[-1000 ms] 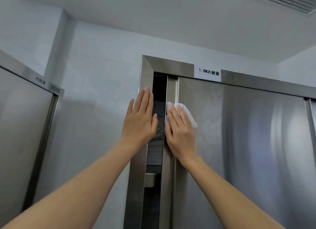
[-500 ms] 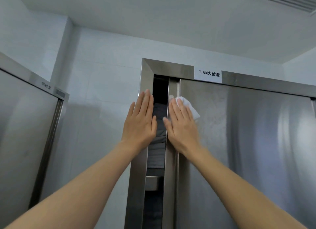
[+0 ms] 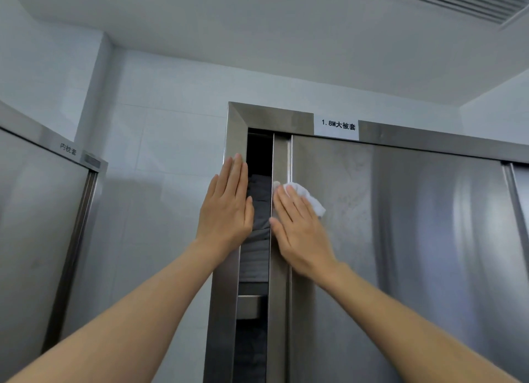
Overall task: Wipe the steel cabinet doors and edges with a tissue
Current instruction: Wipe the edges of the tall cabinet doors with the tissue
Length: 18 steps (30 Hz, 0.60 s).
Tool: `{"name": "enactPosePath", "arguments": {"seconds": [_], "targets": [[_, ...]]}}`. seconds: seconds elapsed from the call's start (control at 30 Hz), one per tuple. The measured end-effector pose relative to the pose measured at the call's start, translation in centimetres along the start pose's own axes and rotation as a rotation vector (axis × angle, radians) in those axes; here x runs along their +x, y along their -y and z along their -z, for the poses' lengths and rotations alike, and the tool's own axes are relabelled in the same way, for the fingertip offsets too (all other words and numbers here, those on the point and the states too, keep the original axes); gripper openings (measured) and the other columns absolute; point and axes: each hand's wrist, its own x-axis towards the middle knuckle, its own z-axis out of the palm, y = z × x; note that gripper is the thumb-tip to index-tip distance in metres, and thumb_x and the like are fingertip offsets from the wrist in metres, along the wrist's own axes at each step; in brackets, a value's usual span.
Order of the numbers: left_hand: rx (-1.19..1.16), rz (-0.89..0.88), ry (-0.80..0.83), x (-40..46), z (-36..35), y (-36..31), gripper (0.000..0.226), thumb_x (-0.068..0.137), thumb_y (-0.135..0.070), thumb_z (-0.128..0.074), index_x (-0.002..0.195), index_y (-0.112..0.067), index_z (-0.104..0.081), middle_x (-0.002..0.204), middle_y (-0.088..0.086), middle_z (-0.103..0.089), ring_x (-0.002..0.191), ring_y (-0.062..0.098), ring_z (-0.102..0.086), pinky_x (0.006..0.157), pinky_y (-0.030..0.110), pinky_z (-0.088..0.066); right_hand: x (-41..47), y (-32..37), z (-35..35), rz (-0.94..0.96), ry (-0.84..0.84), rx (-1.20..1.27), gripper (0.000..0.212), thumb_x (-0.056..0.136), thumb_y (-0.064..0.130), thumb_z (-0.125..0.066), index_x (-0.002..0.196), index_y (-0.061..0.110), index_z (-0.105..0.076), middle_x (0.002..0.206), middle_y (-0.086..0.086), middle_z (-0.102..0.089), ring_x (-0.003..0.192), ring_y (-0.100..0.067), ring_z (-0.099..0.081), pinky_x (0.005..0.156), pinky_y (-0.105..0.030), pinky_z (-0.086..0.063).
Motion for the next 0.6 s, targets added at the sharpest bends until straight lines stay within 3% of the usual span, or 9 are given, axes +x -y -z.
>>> {"name": "enactPosePath", "arguments": {"seconds": [0.1,0.2,0.3,0.4,0.6], "targets": [[0.0,-0.01,-0.01,0.1,0.1,0.0,0.065,0.096,-0.026,-0.028,0.155,-0.001,-0.02,0.164,0.013,-0.015,0.152,0.027,-0.01,0.121,0.046,-0.024,6.4,-0.7,2.0,-0.1,0.031,0.02,0.075,0.099,0.052,-0.004,0.156,0.006,-0.022,0.164,-0.005,-0.018,0.153,-0.017,-0.008,0.125,-0.037,-0.004],[0.008,-0.011,0.003,0.0,0.1,0.1,0.065,0.097,-0.027,-0.028,0.156,-0.002,-0.018,0.165,0.011,-0.012,0.153,0.025,-0.008,0.122,0.045,-0.021,10.2,-1.6,2.9,-0.171,0.064,0.007,0.064,0.107,0.045,-0.015,0.157,0.006,-0.019,0.165,-0.005,-0.015,0.153,-0.016,-0.002,0.124,-0.03,0.005],[0.022,-0.011,0.007,0.0,0.1,0.1,0.066,0.097,-0.028,-0.025,0.156,-0.002,-0.016,0.165,0.012,-0.011,0.153,0.025,-0.007,0.122,0.046,-0.021,4.5,0.2,1.6,-0.107,0.0,0.034,0.073,0.102,0.053,-0.006,0.157,0.007,-0.018,0.166,-0.004,-0.013,0.153,-0.015,-0.001,0.125,-0.036,-0.002],[0.034,-0.002,0.028,-0.1,0.1,0.0,0.066,0.097,-0.03,-0.021,0.157,-0.003,-0.012,0.165,0.012,-0.008,0.153,0.026,-0.004,0.123,0.046,-0.018,-1.6,1.6,0.2,-0.065,0.05,0.055,0.078,0.099,0.058,0.006,0.158,0.011,-0.011,0.166,0.001,-0.004,0.152,-0.01,0.007,0.125,-0.034,0.001],[0.061,-0.013,0.038,0.0,0.1,0.1,0.066,0.097,-0.029,-0.023,0.157,-0.002,-0.014,0.165,0.013,-0.008,0.153,0.025,-0.002,0.124,0.046,-0.015,10.0,-1.6,2.0,-0.186,0.039,-0.011,0.098,0.09,0.063,0.021,0.156,0.005,-0.023,0.164,-0.006,-0.023,0.153,-0.018,-0.009,0.125,-0.036,-0.005]]}}
